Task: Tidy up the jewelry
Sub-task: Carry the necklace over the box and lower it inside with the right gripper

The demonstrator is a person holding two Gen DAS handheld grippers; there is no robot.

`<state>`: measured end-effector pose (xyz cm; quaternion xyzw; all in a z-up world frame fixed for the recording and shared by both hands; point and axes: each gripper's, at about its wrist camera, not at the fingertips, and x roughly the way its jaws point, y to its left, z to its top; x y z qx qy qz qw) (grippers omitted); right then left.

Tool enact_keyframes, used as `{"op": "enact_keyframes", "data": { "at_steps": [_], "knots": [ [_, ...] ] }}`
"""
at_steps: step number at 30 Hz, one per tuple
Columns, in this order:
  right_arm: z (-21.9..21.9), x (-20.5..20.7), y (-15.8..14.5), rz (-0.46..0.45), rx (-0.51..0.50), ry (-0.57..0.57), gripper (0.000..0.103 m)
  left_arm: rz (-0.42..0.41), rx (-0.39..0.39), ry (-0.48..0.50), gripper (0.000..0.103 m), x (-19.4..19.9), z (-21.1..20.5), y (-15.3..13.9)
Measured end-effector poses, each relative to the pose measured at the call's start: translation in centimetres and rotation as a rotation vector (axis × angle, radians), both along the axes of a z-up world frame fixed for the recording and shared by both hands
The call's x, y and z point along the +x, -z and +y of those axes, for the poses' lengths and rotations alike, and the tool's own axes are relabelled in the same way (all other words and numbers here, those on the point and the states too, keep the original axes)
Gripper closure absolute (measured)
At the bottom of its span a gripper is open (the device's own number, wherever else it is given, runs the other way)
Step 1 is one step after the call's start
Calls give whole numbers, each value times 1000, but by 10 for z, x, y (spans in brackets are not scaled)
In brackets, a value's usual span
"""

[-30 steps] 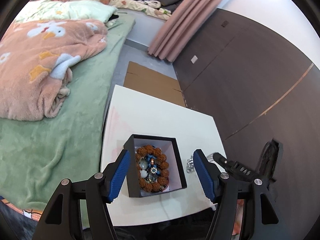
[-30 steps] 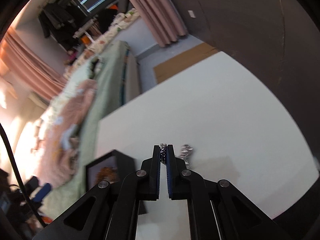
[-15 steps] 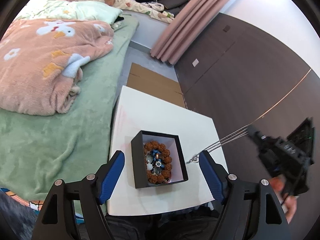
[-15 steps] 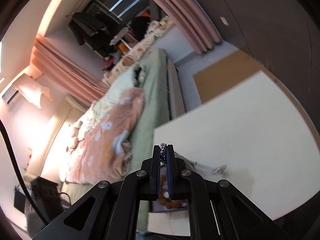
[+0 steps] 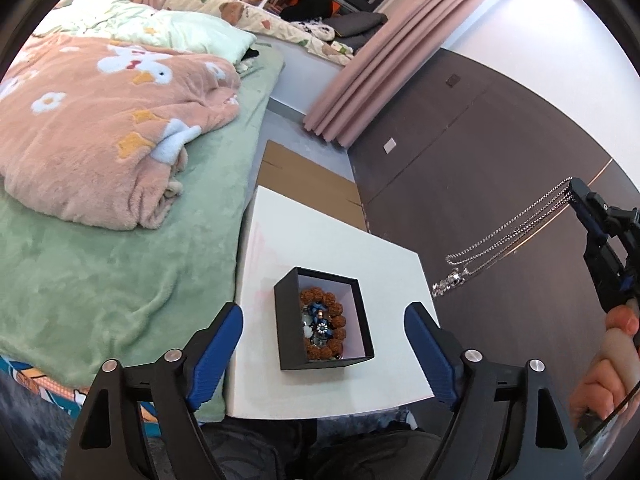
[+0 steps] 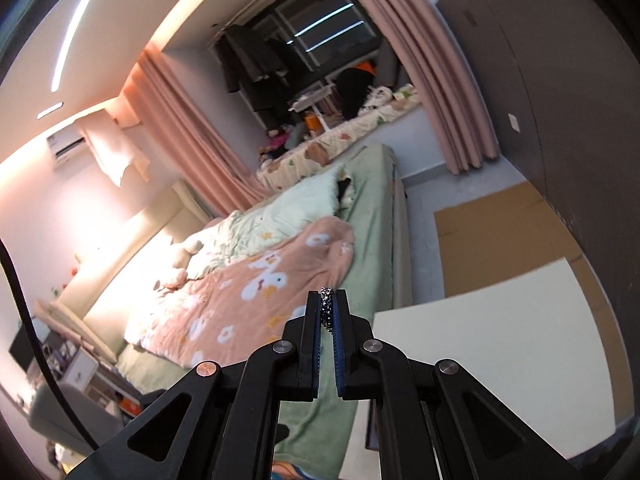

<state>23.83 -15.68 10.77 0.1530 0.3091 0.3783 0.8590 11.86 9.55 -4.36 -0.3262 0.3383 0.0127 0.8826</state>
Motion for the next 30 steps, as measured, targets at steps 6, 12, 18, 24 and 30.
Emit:
{"op": "enact_keyframes", "data": {
  "at_steps": [6,12,18,24,30],
  "knots": [
    [7,-5,10,12,-21,-2,96,-7,-5,-30,10,-11,12,1],
    [7,-2,38,78,-45,-9,96,15,-11,-45,2,-13,21,9],
    [5,0,65,120,-77,-18,96,42,-11,-37,2,-7,19,18],
    [2,6,102,181,-108,-18,96,61,-4,-28,2,-4,17,25],
    [-4,8,122,226,-98,-7,96,79,7,-25,2,1,15,27]
  ]
}}
